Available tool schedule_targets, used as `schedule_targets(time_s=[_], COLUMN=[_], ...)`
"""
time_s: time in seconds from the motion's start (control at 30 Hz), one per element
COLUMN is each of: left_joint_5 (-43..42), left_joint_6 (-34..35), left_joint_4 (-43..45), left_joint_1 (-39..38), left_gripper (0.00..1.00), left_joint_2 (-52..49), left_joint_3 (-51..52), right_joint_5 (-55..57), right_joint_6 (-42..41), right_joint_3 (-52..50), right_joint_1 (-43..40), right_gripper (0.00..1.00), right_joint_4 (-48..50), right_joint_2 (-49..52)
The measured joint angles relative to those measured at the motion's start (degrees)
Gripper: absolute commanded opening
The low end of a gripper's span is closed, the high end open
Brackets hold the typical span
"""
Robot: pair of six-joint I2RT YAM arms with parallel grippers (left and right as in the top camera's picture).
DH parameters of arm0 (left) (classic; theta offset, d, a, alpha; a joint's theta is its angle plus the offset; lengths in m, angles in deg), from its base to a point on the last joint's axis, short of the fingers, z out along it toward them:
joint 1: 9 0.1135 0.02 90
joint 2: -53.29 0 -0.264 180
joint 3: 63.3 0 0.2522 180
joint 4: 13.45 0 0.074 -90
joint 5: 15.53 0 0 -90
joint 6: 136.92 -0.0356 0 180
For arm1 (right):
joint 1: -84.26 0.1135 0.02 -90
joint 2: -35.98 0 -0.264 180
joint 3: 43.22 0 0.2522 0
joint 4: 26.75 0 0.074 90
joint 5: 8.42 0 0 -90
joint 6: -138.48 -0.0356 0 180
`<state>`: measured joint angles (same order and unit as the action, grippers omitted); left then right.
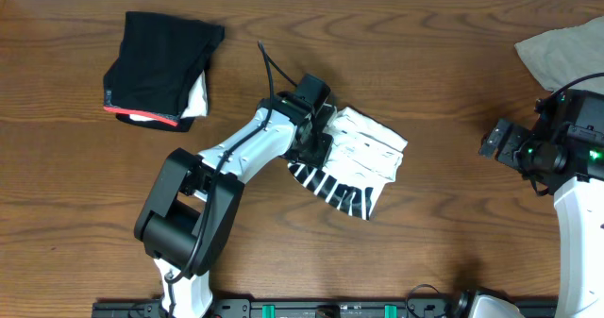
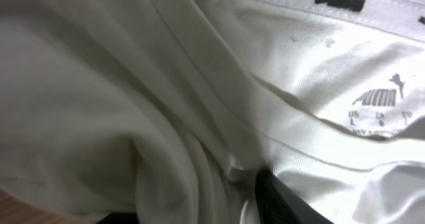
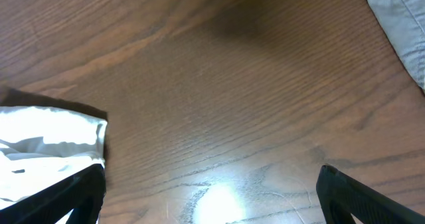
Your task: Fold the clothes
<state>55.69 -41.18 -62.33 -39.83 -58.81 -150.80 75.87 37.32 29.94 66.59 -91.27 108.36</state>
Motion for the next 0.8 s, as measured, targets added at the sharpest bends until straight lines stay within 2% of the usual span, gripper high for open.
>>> schedule_targets(time_s=[0.13,0.43,0.8], left_joint_5=[-4.39,-16.24,-19.58], left_joint_6=[-0.02,-3.34,-11.76], left_joint_4=[0.02,-0.9,-7.04], left_joint_1=[1.38,5.2,5.11], left_gripper=[0.5,0.71,0.74], left_joint_2=[0.0,0.0,0.0], left_joint_3=[0.0,0.0,0.0], right_joint_5=[0.0,0.0,0.0], right_joint_6=[0.0,0.0,0.0], right_joint_3=[0.0,0.0,0.0], right_joint_1=[0.0,0.0,0.0], right_gripper=[0.99,0.99,0.99], right_joint_4=[0.0,0.0,0.0], right_joint_2=[0.0,0.0,0.0])
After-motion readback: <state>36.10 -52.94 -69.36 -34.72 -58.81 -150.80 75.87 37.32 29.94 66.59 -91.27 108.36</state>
